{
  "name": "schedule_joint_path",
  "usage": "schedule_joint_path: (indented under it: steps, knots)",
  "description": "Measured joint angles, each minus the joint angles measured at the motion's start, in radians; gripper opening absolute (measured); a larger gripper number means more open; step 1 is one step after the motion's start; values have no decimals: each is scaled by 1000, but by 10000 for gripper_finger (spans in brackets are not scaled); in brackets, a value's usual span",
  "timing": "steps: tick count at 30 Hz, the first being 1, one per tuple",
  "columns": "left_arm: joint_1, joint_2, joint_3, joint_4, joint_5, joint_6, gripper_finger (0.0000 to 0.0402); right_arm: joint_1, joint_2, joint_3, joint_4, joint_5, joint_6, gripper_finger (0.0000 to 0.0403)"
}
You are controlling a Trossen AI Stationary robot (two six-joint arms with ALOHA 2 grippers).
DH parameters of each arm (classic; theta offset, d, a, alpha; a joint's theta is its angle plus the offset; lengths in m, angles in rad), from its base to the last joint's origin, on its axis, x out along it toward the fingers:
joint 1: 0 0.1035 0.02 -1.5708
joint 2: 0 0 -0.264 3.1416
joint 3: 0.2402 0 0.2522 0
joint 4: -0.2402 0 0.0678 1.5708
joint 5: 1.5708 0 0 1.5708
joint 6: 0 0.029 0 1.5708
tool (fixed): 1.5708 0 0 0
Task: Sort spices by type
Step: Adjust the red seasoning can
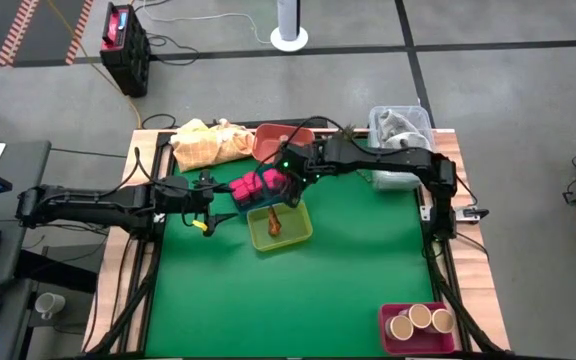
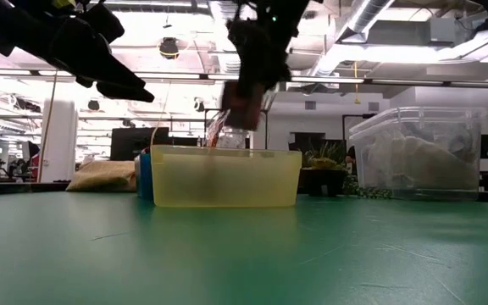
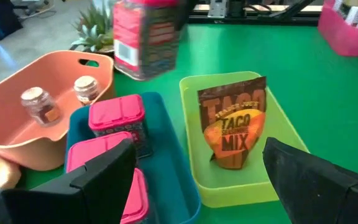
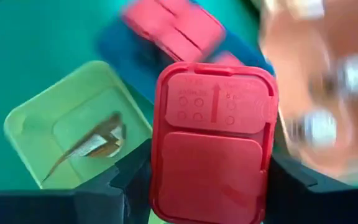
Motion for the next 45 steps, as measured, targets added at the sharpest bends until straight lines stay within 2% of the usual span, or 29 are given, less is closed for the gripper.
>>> schedule_joint_path:
  steps: [6, 11, 15, 22, 29, 36, 45]
  knots:
    - [0, 0, 0, -3, -76, 7, 338, 40, 0, 0, 168, -2, -467, 243]
    - [0, 0, 0, -59, -108, -51, 338, 39, 0, 0, 276, -24, -681, 244]
    - [0, -6, 0, -114, -185, -100, 338, 25, 36, 0, 308, -126, -727, 244]
    - [0, -88, 0, -150, -274, -145, 338, 11, 130, -1, 293, -154, -808, 244]
    - [0, -145, 0, -164, -280, -187, 338, 13, 164, -1, 285, -150, -881, 244]
    - [0, -146, 0, -164, -280, -198, 338, -4, 164, -1, 264, -152, -959, 244]
    - [0, -147, 0, -164, -279, -221, 338, -12, 177, 1, 250, -187, -961, 244]
